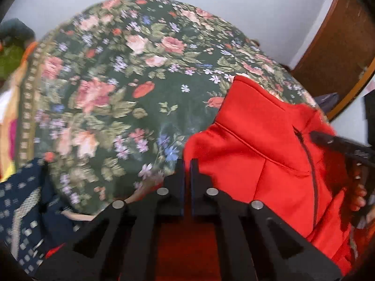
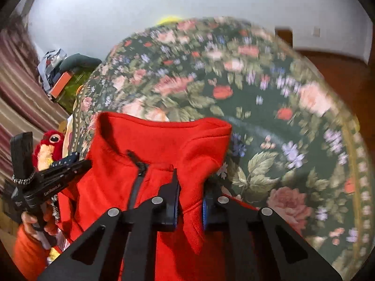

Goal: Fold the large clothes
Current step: 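Grasp the jacket hem with the right gripper and fold it toward the collar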

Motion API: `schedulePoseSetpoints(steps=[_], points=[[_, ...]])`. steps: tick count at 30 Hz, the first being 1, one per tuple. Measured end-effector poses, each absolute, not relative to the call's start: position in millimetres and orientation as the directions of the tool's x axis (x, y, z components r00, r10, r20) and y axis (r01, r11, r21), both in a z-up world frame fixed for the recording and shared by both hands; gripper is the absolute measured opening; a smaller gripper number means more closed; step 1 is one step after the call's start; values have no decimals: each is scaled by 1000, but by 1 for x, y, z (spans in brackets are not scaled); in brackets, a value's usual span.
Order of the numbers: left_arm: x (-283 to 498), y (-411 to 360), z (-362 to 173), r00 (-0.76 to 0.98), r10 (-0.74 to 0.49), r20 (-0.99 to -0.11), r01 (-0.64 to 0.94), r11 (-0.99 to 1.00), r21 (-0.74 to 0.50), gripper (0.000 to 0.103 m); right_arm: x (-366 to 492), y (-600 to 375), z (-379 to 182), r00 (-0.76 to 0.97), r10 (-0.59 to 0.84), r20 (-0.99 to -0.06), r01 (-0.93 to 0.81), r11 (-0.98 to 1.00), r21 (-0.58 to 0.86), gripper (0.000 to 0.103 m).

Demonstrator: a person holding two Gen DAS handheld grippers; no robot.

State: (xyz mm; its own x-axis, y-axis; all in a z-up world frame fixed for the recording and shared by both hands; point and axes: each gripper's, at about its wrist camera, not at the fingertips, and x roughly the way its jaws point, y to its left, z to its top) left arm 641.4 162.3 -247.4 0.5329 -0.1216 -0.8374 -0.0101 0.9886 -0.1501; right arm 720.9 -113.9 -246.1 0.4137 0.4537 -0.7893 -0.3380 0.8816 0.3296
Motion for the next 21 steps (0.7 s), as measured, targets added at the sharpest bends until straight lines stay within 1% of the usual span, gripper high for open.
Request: schedulePoseSetpoints(steps=[4, 9, 13, 17, 21], points=[[616, 156, -214, 590, -49, -806, 2, 998, -59, 0, 693, -118, -208, 455, 473, -754, -377, 870, 318, 9], [570, 150, -164, 649, -54, -759, 22, 998, -52, 0, 632, -120, -156, 500, 490, -715, -456, 850, 263, 9], [516, 142, -136, 681, -47, -730, 48, 999, -20, 0, 576, -127, -134, 502, 513, -696, -494, 831, 255, 9], [461, 134, -132, 684, -65, -726, 71, 997, -23, 0, 525, -136, -131, 488, 524, -698, -505, 822, 264, 9], [415, 127, -152, 664, -51, -746, 86, 996, 8, 0, 478, -139, -145, 472, 505, -722, -533, 816, 222, 9]])
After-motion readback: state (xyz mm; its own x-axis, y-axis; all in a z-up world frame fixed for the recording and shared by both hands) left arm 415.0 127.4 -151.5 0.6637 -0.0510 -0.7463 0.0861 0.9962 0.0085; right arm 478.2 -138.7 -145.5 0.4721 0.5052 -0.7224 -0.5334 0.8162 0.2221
